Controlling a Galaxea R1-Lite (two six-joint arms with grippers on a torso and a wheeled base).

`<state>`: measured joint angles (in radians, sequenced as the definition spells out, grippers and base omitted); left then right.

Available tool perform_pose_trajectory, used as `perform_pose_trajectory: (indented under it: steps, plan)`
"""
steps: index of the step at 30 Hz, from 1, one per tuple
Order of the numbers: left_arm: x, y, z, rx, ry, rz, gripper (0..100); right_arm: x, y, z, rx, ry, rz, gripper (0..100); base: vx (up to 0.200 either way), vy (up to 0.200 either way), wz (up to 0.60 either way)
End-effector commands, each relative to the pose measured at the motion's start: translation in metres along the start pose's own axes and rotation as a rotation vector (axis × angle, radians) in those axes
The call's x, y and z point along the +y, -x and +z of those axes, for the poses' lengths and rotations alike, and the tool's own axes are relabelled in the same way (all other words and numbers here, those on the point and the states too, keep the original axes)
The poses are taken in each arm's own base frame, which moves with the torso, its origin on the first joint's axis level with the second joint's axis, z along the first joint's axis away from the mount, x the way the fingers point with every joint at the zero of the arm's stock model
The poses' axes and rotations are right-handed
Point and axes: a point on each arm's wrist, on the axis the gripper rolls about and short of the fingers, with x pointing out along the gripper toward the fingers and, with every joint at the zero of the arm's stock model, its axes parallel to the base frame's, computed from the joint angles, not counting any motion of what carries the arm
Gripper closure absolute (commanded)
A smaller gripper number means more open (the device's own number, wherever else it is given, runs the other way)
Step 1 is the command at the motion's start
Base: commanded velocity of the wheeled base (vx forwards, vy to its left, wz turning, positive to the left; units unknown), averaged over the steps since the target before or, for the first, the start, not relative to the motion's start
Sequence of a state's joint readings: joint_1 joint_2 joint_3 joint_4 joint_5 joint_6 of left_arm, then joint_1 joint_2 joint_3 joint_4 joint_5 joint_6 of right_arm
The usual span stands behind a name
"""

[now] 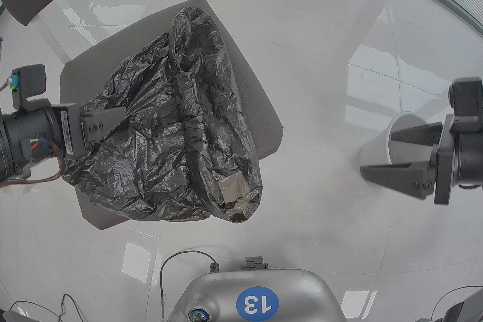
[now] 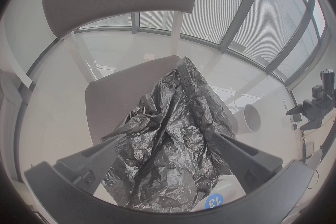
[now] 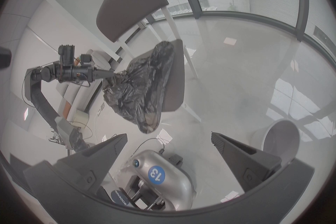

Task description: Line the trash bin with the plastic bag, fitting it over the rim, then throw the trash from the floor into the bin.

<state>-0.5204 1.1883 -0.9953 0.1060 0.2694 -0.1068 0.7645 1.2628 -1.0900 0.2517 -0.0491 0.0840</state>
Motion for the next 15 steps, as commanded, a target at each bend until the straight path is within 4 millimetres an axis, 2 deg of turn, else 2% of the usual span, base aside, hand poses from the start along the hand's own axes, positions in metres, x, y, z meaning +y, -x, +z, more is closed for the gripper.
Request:
perform_pose_trajectory:
  steps: [1, 3, 7, 11, 15]
  plan:
    - [-0.001, 0.003, -0.008, 0.002, -0.005, -0.018, 0, -0.005, 0.015, -0.037, 0.036, -0.013, -0.005, 0, 0.000, 0.000, 0.00]
    - [-0.001, 0.003, -0.009, 0.002, -0.002, -0.018, 0, -0.005, 0.016, -0.043, 0.051, -0.012, -0.008, 0, 0.000, 0.000, 0.00]
    - [-0.008, 0.005, -0.011, 0.011, -0.018, -0.071, 0, -0.005, 0.007, -0.075, 0.147, 0.011, -0.069, 0, 0.000, 0.000, 0.00]
    - [-0.013, 0.006, -0.013, 0.017, -0.042, -0.107, 0, 0.006, -0.012, -0.085, 0.137, 0.075, -0.250, 0, 0.000, 0.000, 0.00]
    - [-0.013, 0.001, -0.020, 0.049, -0.057, -0.098, 0, 0.006, -0.015, -0.094, 0.164, 0.122, -0.415, 0, 0.000, 0.000, 0.00]
